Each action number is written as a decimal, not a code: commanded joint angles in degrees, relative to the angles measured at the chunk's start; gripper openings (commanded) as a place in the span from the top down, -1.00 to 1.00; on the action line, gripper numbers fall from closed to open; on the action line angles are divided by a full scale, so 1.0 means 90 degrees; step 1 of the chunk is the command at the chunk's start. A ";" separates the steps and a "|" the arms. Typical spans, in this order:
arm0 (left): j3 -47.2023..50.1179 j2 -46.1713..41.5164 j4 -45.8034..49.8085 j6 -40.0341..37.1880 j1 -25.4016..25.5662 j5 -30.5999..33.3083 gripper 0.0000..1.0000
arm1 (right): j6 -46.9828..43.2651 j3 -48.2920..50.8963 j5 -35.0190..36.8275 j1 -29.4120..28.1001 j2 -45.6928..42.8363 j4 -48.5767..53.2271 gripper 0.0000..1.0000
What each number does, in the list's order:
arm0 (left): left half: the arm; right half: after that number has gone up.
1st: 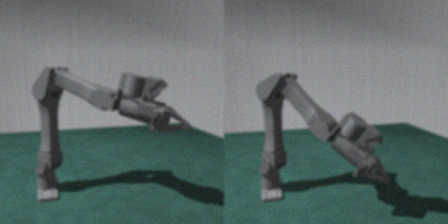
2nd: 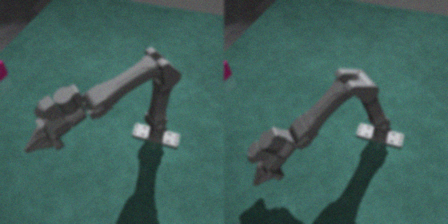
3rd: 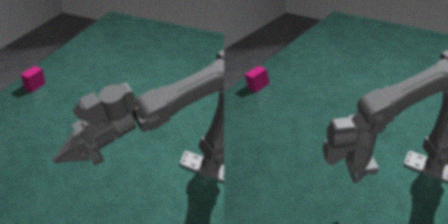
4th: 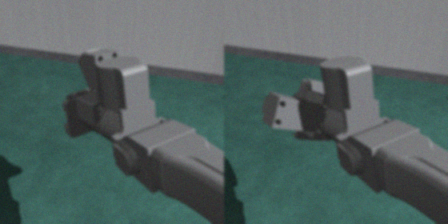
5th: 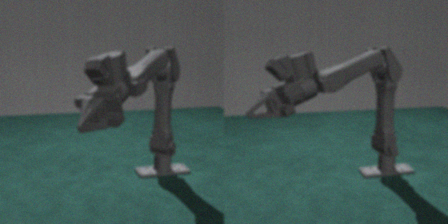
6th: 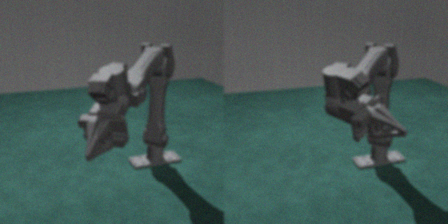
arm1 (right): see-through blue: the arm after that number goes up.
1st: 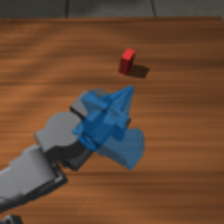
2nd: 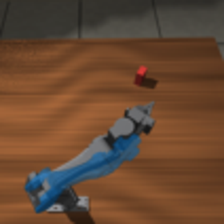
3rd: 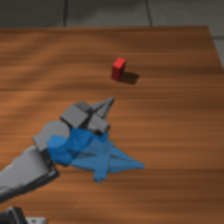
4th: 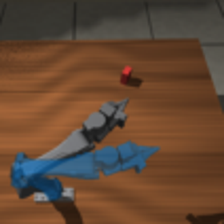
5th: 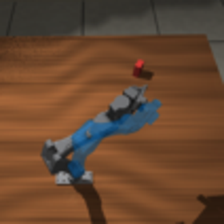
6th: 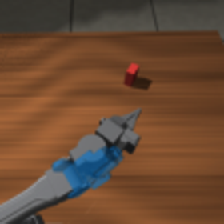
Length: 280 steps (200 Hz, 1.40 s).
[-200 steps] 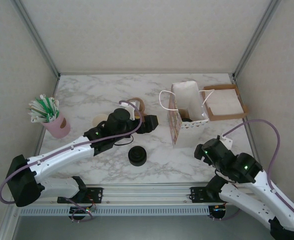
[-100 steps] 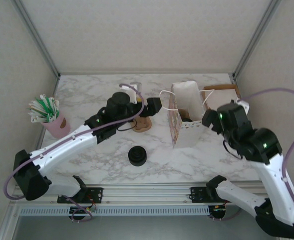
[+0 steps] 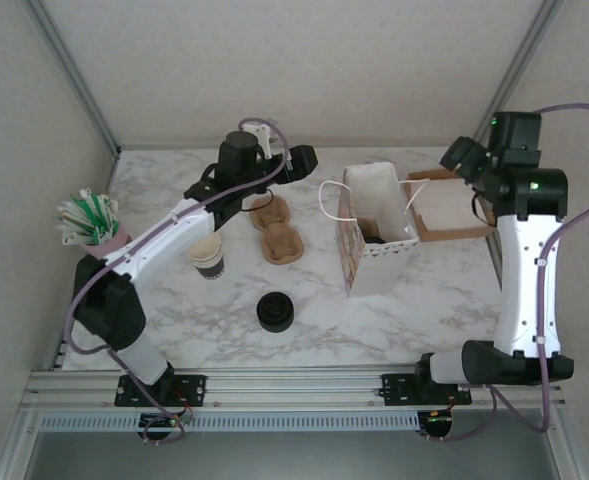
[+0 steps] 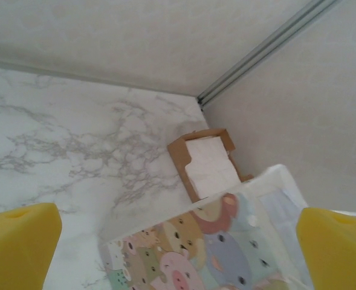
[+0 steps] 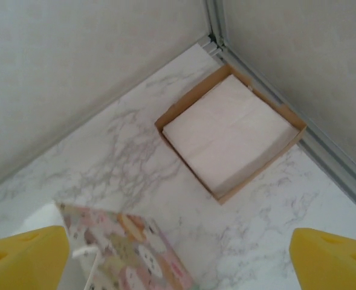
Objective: Pack the takeout coffee
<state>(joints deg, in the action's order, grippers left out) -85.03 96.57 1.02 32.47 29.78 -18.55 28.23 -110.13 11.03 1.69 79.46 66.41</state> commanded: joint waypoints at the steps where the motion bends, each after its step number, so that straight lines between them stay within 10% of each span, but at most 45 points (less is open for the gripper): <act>1: -0.0356 0.0422 -0.0245 0.0151 -0.0171 -0.0557 -0.99 | -0.0190 -0.0058 -0.0697 0.0513 0.0476 -0.0389 -0.80; 63: -0.0973 0.1453 -0.0031 -0.0118 -0.0301 -0.1032 -0.99 | -0.0183 0.0271 -0.0724 0.0746 0.2340 -0.1367 -0.33; 162: -0.0600 0.1507 0.0000 -0.0467 -0.0399 -0.1163 -0.99 | 0.0046 -0.1310 -0.0849 0.0740 0.5470 -0.1307 -0.15; 280: -0.0164 0.0936 -0.0049 -0.0600 -0.0467 -0.1191 -0.99 | 0.0198 -0.1816 -0.0870 0.0740 0.6961 -0.0848 -0.17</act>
<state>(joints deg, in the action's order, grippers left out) -87.15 108.38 1.30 28.38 26.02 -28.14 29.36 -124.18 4.21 8.12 139.68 56.31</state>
